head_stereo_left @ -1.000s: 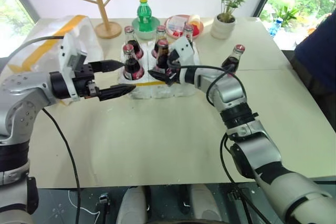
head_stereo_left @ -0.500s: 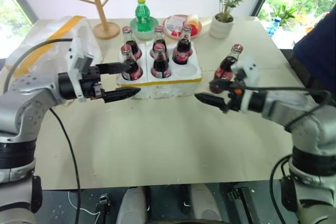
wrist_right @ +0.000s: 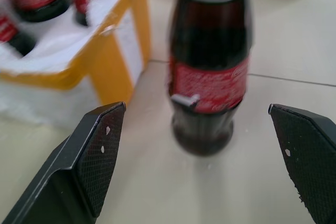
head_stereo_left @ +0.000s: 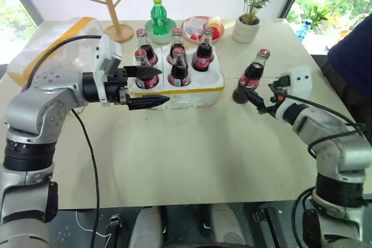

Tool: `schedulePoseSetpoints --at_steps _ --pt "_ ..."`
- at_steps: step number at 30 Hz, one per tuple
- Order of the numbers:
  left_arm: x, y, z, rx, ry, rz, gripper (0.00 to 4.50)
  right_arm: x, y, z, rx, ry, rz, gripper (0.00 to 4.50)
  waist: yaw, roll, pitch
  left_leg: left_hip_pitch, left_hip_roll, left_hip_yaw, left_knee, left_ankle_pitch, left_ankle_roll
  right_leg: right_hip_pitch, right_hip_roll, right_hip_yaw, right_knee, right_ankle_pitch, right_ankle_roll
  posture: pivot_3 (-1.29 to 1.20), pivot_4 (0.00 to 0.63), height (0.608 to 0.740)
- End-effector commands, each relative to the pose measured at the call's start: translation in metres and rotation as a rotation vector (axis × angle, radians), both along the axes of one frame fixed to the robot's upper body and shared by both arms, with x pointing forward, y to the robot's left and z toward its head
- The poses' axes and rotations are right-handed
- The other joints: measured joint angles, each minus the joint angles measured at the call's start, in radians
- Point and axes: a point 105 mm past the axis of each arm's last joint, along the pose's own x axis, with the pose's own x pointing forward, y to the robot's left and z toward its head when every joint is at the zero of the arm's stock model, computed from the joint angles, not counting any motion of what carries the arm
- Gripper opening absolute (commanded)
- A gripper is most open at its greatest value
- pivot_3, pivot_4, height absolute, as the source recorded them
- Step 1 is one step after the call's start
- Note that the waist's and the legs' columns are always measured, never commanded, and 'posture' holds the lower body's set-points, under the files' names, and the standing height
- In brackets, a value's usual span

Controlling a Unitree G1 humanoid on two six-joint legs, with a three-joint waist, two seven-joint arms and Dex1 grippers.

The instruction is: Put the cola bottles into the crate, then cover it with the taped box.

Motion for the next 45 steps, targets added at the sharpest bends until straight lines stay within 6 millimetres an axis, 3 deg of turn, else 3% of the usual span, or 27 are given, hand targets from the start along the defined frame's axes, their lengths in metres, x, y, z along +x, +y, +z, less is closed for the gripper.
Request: schedulePoseSetpoints --at_steps 1,7,10,12,17,20,24,26,29,35,40,42,44,45 --pt "-0.004 0.0 0.01 0.007 -0.048 -0.005 4.5 0.018 0.003 0.011 0.001 -0.077 -0.005 4.46 0.0 0.0 0.0 0.0 0.0 0.0 0.0 0.0 0.0 0.0 0.0 0.0 0.0 0.0 0.0 0.0 0.15 0.74" --pt "-0.006 0.007 0.012 0.022 -0.055 0.032 4.5 0.052 0.006 -0.001 0.018 -0.065 -0.014 4.46 -0.001 0.0 0.0 0.0 0.0 0.0 0.0 0.0 0.0 0.0 0.0 0.0 0.0 0.0 0.0 0.0 0.15 0.74" --pt "-0.008 0.011 0.015 0.02 -0.063 0.055 4.5 0.06 0.001 0.002 -0.021 -0.089 -0.024 3.67 0.001 0.001 0.0 0.0 0.0 0.0 0.0 0.0 0.0 0.0 0.0 0.0 0.0 0.0 0.0 0.0 0.15 0.74" --pt "-0.009 0.014 0.016 0.016 -0.063 0.071 4.5 0.059 0.002 0.014 -0.037 -0.141 0.002 2.76 0.002 0.001 0.0 -0.001 0.0 0.0 0.0 0.0 0.0 0.0 0.0 0.0 0.0 0.0 0.0 0.0 0.15 0.74" --pt "-0.009 0.021 0.013 0.009 -0.061 0.107 4.5 0.048 0.014 0.068 -0.051 -0.318 0.112 2.78 0.001 0.003 0.002 -0.001 0.0 0.0 0.0 0.0 0.0 -0.001 -0.001 0.0 0.0 0.0 0.0 0.0 0.15 0.74" --pt "-0.009 0.021 0.011 0.004 -0.059 0.113 4.5 0.04 0.031 0.107 -0.009 -0.413 0.213 2.78 -0.006 0.005 0.004 -0.001 0.001 0.0 0.0 0.0 0.0 -0.002 -0.001 0.0 0.0 0.0 0.0 0.0 0.15 0.74" --pt "-0.008 0.02 0.01 -0.003 -0.058 0.116 4.5 0.032 0.065 0.127 0.047 -0.421 0.373 2.78 -0.006 0.006 0.004 -0.001 0.002 0.0 0.0 0.0 0.0 -0.003 0.001 0.001 0.001 0.0 0.0 0.0 0.15 0.74" --pt "-0.007 0.02 0.011 -0.006 -0.06 0.115 4.5 0.027 0.08 0.127 0.059 -0.406 0.438 2.78 -0.002 0.006 0.004 -0.001 0.003 0.0 -0.001 0.0 0.0 -0.003 0.002 0.0 0.001 -0.001 -0.001 0.0 0.15 0.74" --pt "-0.006 0.019 0.011 -0.006 -0.063 0.112 4.5 0.025 0.1 0.112 0.022 -0.349 0.506 2.78 0.002 0.006 0.004 -0.002 0.002 0.001 0.0 0.0 0.0 -0.002 0.001 0.0 0.0 -0.001 -0.001 0.0 0.15 0.74" --pt "-0.007 0.02 0.011 -0.001 -0.067 0.116 4.5 0.042 0.104 0.069 -0.068 -0.188 0.434 2.78 0.005 0.006 0.004 -0.002 0.0 0.001 0.0 0.0 0.0 -0.002 -0.002 0.0 0.0 0.0 -0.001 0.0 0.15 0.74" --pt "-0.007 0.023 0.011 0.004 -0.067 0.126 4.5 0.053 0.106 0.051 -0.085 -0.137 0.405 2.78 0.003 0.006 0.004 -0.002 0.001 0.001 0.0 0.0 0.0 -0.002 0.0 -0.001 0.0 -0.001 -0.001 0.0 0.15 0.74" --pt "-0.007 0.025 0.011 0.008 -0.067 0.131 4.5 0.058 0.106 0.049 -0.083 -0.128 0.392 3.81 0.003 0.006 0.004 -0.002 0.001 0.001 0.0 0.0 0.0 -0.002 -0.001 -0.001 0.0 -0.001 -0.001 0.0 0.15 0.74" --pt "-0.008 0.028 0.011 0.014 -0.066 0.139 4.5 0.06 0.104 0.05 -0.085 -0.131 0.386 4.45 0.002 0.006 0.004 -0.002 0.001 0.001 0.0 0.0 0.0 -0.002 -0.001 -0.001 0.0 -0.001 -0.001 0.0 0.15 0.74" --pt "-0.009 0.03 0.012 0.016 -0.066 0.146 4.5 0.06 0.102 0.053 -0.087 -0.135 0.388 4.45 0.001 0.006 0.004 -0.002 0.001 0.001 0.0 0.0 0.0 -0.002 -0.001 -0.001 0.0 -0.001 -0.001 0.0 0.15 0.74"
